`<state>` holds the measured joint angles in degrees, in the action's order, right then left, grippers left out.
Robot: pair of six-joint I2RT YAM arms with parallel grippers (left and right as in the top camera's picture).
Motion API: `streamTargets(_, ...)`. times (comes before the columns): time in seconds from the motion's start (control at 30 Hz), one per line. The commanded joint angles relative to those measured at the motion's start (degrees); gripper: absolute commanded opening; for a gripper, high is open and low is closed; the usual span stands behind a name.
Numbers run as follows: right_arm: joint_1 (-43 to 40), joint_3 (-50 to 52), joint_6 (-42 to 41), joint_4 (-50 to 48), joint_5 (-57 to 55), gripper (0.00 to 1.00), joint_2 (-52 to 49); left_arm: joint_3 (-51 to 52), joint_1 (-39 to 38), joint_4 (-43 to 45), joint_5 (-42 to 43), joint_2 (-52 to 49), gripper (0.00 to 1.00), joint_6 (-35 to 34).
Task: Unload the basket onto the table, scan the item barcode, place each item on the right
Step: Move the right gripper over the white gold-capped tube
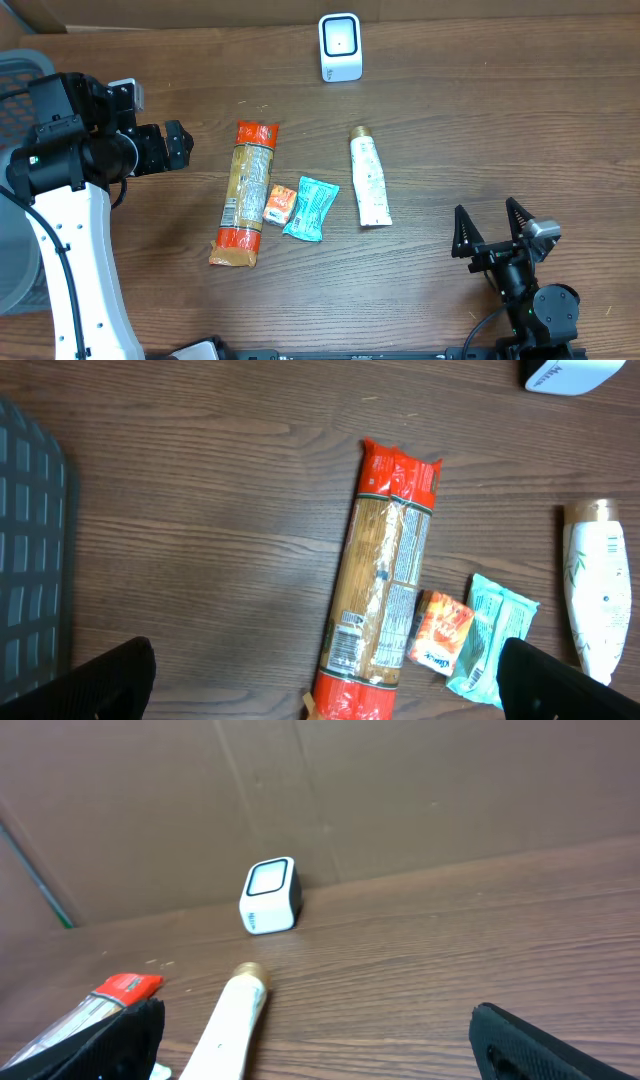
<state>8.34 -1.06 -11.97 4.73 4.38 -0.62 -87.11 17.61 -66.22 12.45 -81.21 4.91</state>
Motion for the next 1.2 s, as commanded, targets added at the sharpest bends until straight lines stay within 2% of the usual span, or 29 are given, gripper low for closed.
streamTargets(0.0, 0.28, 0.55, -0.15, -0.37, 3.08, 1.00, 0.44, -1.11, -0.28, 0.00, 0.68, 1.03, 1.00, 1.31)
streamTargets(0.27, 0.28, -5.60, 0.09, 2.10, 9.79, 1.00, -6.43, -1.11, -0.28, 0.00, 0.68, 1.01, 1.00, 1.33)
streamTargets(0.5, 0.28, -23.30, 2.86, 6.60, 18.97, 1.00, -28.59, -1.11, -0.28, 0.00, 0.68, 1.01, 1.00, 1.33)
streamTargets(0.63, 0.28, -38.91, 5.03, 18.27, 25.40, 1.00, -46.16, -1.11, -0.28, 0.00, 0.68, 1.01, 1.00, 1.33)
streamTargets(0.8, 0.28, -58.62, 4.98, 37.59, 29.03, 1.00, -67.91, -1.11, -0.28, 0.00, 0.68, 1.01, 1.00, 1.31)
streamTargets(0.87, 0.28, -64.04, 4.94, 41.24, 30.64, 1.00, -75.06, -1.11, -0.28, 0.00, 0.68, 0.98, 1.00, 1.31)
streamTargets(0.97, 0.28, -67.95, 5.01, 40.33, 34.21, 1.00, -83.84, -1.11, -0.28, 0.00, 0.68, 0.98, 1.00, 1.31)
streamTargets(1.17, 0.28, -68.02, 5.01, 32.48, 38.42, 0.99, -95.65, -1.11, -0.28, 0.00, 0.68, 0.98, 1.00, 1.31)
